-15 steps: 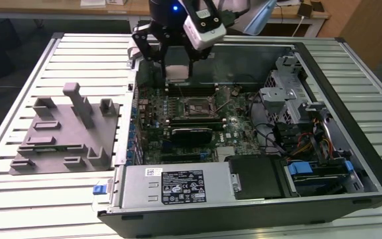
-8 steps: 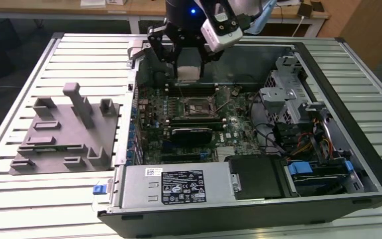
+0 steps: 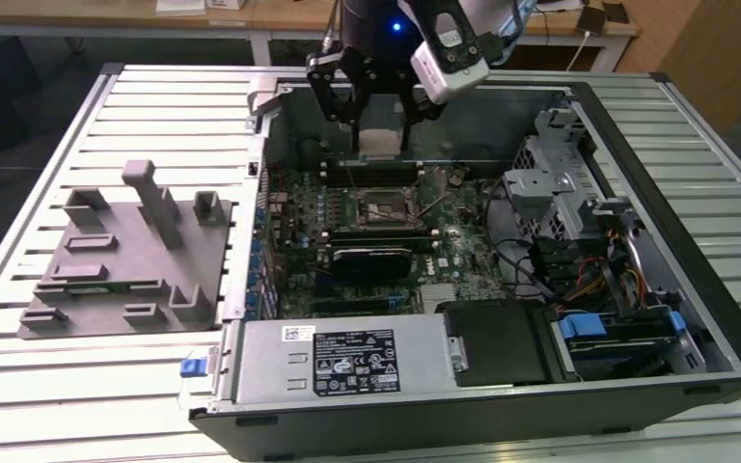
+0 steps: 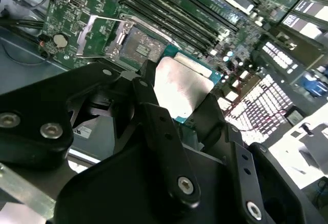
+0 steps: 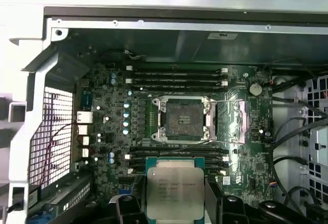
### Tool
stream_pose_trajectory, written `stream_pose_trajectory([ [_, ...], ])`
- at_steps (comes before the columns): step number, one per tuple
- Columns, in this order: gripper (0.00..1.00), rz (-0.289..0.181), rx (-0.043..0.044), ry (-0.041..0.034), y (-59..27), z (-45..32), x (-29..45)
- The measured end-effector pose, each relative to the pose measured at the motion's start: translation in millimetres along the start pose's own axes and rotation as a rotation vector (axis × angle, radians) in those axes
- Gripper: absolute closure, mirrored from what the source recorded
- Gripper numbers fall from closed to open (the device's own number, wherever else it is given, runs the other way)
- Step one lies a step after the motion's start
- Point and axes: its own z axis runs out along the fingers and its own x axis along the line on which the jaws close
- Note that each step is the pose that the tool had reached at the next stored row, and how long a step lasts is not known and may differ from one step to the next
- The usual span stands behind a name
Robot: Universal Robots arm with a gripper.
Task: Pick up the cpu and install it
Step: 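Pick up the cpu and move it towards the insertion slot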
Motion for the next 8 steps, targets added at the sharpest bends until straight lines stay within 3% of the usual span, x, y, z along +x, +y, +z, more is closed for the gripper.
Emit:
stream_pose_trajectory([
  [8,0.46,0.000,0.0000,0.0067,10.6,11.0,-7.7],
])
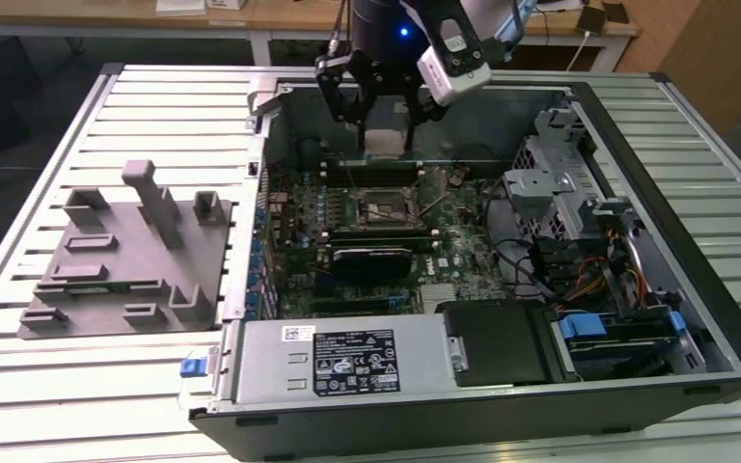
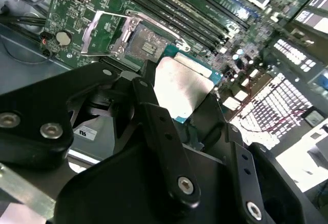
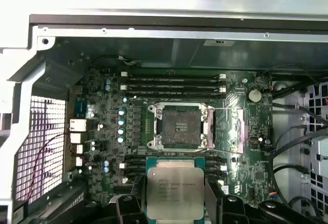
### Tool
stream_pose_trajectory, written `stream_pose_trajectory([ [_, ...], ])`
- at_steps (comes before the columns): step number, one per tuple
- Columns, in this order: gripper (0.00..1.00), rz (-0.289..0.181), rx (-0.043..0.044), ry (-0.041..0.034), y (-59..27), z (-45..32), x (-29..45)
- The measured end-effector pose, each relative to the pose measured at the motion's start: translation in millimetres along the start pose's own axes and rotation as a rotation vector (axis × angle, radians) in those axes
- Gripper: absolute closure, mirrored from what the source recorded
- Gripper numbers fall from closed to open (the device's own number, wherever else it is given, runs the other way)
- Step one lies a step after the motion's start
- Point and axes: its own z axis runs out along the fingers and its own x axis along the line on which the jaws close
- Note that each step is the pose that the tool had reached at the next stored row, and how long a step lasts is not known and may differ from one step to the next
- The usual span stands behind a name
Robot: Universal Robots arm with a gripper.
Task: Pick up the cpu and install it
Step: 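Pick up the cpu and move it towards the insertion slot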
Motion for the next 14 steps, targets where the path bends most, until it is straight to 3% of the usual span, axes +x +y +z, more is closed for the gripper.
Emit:
stream_pose_trajectory([
  [11,0.46,0.001,-0.0002,0.0107,5.5,20.5,-11.8],
  [14,0.46,0.001,-0.0001,0.0151,5.3,25.6,-19.8],
])
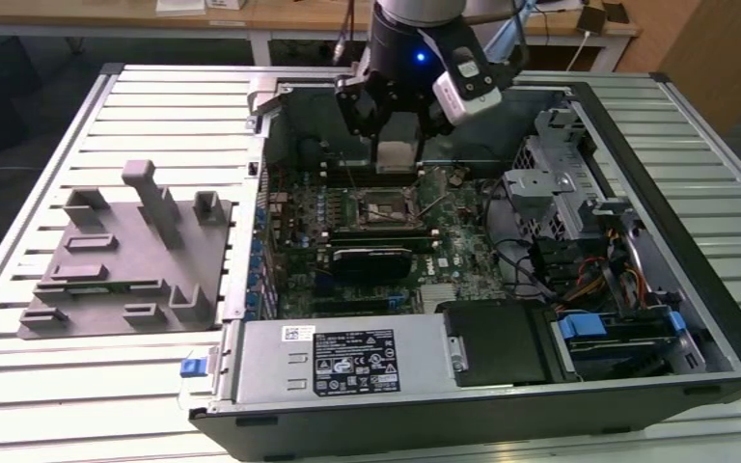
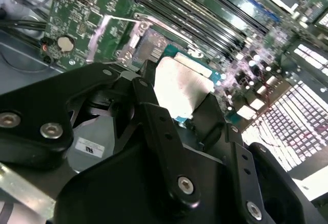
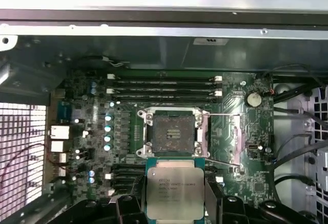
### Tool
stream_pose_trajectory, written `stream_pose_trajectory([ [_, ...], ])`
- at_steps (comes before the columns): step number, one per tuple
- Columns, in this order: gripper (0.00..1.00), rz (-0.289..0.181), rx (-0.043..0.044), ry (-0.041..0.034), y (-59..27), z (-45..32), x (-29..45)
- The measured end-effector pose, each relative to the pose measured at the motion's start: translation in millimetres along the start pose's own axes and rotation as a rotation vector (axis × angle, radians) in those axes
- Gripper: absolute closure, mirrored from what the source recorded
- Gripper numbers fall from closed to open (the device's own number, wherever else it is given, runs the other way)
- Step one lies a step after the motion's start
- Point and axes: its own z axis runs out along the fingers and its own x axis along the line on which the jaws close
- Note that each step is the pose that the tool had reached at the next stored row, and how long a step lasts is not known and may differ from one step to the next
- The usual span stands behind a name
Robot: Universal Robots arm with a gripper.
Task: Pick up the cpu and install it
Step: 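Pick up the cpu and move it towards the insertion slot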
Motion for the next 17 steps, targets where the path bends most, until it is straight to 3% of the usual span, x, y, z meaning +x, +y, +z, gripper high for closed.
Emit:
stream_pose_trajectory([
  [7,0.46,0.001,-0.0002,0.0109,-0.5,12.3,-12.3],
  [17,0.46,0.001,0.0002,0.0135,2.3,26.9,-13.1],
])
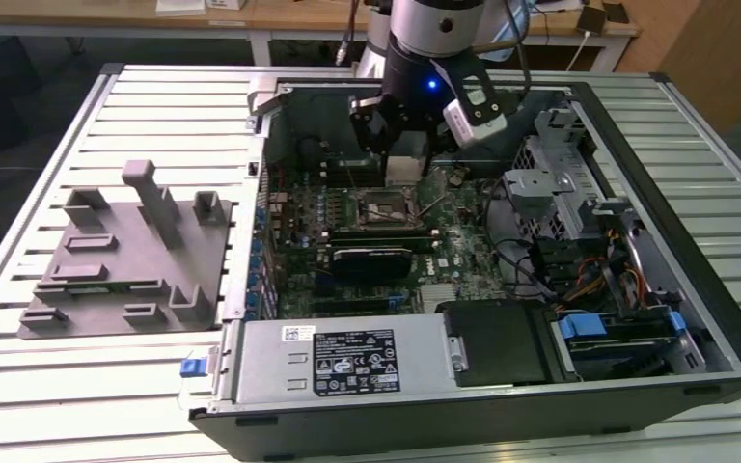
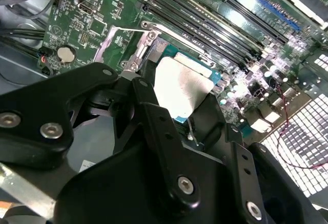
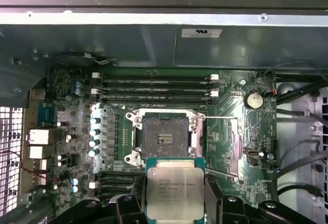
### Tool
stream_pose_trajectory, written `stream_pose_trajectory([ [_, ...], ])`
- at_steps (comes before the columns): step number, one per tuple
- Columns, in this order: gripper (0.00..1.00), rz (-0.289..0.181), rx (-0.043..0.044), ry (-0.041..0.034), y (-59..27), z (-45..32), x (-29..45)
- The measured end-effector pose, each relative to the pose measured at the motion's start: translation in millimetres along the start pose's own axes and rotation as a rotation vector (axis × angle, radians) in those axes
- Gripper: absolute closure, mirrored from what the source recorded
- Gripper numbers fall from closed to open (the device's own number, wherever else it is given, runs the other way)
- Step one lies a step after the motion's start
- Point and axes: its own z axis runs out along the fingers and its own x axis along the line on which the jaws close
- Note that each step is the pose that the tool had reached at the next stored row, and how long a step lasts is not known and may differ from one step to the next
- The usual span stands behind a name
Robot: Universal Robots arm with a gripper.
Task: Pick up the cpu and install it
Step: 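Pick up the cpu and move it towards the insertion slot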
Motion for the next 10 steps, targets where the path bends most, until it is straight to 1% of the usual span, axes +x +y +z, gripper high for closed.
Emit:
stream_pose_trajectory([
  [7,0.46,0.000,0.0021,0.0001,4.1,10.1,-0.2],
  [10,0.46,0.000,0.0027,0.0001,4.4,14.2,-0.2],
])
